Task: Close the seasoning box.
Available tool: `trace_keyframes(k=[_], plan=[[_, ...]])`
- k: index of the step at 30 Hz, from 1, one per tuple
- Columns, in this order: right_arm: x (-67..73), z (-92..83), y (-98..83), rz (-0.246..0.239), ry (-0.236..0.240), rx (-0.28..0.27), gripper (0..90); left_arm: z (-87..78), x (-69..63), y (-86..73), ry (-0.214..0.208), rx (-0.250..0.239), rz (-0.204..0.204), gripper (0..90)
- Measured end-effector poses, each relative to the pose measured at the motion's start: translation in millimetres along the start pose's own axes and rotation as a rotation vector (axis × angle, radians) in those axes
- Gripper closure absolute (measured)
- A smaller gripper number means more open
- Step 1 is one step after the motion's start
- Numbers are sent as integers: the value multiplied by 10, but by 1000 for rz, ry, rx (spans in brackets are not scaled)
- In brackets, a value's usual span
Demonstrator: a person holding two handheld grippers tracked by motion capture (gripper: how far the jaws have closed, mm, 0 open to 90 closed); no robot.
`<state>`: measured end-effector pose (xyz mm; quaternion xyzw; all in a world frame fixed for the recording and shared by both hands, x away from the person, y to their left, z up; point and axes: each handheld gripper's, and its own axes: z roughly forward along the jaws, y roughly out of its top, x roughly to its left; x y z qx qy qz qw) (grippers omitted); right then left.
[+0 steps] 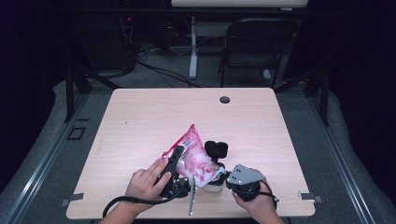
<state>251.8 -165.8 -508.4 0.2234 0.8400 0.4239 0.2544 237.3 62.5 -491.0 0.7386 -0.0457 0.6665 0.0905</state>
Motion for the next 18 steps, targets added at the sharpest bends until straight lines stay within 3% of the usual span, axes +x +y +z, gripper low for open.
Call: trace_keyframes(k=[18], plan=[[-6,-3,-4,1,-2,-1,896,1,30,13,-4,3,-5,709]])
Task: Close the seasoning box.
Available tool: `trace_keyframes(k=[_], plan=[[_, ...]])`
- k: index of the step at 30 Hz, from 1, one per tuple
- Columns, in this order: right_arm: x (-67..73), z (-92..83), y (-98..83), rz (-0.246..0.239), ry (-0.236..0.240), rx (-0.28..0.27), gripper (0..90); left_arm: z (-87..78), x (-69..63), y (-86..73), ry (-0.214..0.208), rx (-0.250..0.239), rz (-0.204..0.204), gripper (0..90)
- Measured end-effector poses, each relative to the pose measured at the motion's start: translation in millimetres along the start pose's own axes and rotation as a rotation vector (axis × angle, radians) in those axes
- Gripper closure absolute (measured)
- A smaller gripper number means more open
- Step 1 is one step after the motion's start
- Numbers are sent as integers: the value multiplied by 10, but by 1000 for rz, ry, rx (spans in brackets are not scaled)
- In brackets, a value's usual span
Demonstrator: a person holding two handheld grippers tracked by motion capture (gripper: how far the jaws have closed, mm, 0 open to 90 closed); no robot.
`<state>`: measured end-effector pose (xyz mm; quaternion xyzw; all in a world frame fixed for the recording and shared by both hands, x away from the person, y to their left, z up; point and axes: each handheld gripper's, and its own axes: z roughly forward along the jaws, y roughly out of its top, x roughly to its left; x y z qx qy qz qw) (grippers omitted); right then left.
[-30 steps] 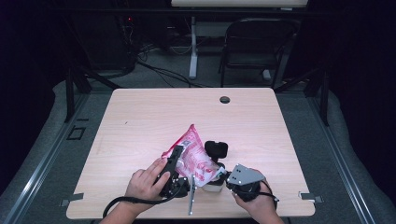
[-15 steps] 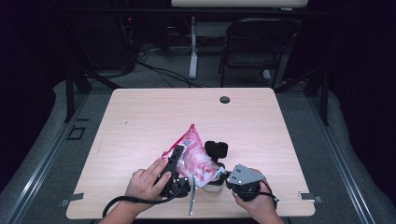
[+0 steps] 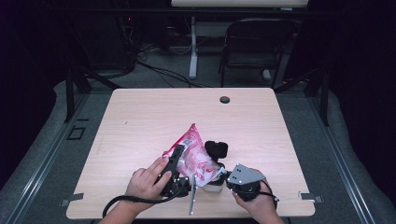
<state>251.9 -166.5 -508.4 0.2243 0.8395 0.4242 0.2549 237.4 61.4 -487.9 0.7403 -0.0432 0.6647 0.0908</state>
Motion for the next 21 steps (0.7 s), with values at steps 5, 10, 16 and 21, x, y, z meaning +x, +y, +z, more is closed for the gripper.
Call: trace_keyframes(k=[5,10,16,21], plan=[[1,-4,2,-1,-3,0,896,-4,11,5,12,-7,2,709],[2,-5,3,-2,-5,-1,897,-7,16,8,11,-7,4,709],[0,-7,3,-2,-3,-2,897,-11,23,11,13,-9,5,709],[0,-9,4,-1,-3,-5,896,-14,28,13,12,-11,-1,709]])
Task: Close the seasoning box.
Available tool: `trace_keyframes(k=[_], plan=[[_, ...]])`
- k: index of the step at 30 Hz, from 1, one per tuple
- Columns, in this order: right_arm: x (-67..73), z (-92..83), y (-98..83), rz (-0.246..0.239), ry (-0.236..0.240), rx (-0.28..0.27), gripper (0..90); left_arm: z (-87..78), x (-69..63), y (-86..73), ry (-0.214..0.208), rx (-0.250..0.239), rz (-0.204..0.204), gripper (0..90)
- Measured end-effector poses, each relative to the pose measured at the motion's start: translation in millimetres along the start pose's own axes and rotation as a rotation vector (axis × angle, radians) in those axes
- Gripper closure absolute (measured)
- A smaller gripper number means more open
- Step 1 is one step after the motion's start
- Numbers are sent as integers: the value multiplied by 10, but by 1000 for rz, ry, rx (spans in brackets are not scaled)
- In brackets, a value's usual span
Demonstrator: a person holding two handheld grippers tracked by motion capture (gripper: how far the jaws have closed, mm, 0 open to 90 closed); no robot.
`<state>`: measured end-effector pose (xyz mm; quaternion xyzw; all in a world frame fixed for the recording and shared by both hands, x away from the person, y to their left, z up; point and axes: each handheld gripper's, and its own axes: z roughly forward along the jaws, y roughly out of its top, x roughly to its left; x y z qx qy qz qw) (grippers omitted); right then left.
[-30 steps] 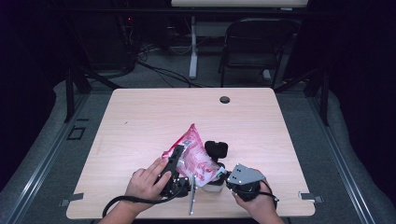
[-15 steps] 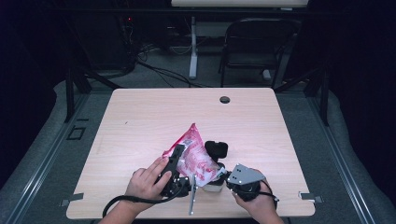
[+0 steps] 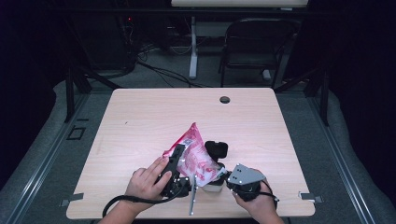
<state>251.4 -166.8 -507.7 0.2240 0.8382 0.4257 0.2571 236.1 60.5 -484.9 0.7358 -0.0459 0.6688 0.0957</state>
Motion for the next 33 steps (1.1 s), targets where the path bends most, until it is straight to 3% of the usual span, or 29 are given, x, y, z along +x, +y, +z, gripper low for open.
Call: trace_keyframes(k=[33], plan=[[-8,10,-12,3,-6,5,897,-1,-5,16,-4,-1,10,710]])
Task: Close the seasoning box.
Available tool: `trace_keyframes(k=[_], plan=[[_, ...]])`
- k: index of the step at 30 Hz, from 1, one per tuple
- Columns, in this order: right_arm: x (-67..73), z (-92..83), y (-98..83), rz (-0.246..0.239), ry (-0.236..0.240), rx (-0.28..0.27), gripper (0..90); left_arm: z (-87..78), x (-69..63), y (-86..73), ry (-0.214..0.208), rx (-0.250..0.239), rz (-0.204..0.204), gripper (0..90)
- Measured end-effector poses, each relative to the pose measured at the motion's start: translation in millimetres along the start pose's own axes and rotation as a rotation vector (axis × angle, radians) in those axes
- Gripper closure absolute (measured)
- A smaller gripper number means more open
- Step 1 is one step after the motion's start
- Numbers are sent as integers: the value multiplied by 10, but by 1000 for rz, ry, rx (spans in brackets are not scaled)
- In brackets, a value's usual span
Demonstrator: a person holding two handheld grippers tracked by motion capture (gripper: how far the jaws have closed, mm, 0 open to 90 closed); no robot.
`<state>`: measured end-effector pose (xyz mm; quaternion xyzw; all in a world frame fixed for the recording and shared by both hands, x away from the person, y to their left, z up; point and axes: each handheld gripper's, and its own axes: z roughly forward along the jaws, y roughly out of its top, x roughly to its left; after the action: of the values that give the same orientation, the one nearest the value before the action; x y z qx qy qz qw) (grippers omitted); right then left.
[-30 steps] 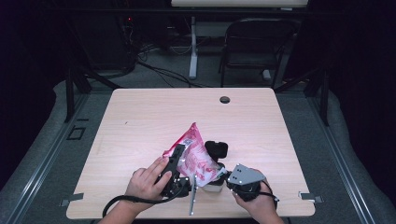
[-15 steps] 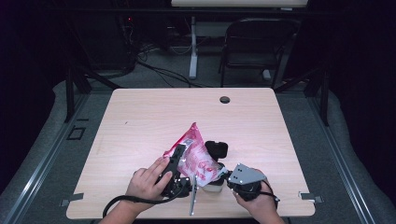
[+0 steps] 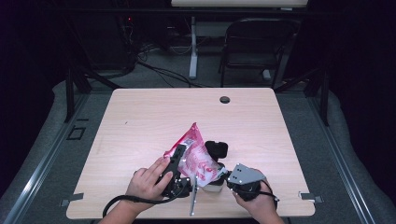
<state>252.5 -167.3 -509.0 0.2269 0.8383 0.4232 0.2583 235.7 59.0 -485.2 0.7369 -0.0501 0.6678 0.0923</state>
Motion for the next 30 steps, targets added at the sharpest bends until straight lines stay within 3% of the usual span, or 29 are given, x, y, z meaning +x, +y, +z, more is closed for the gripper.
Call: trace_keyframes(k=[30], plan=[[-15,-11,-3,4,-3,-4,896,-10,21,30,18,-16,4,711]])
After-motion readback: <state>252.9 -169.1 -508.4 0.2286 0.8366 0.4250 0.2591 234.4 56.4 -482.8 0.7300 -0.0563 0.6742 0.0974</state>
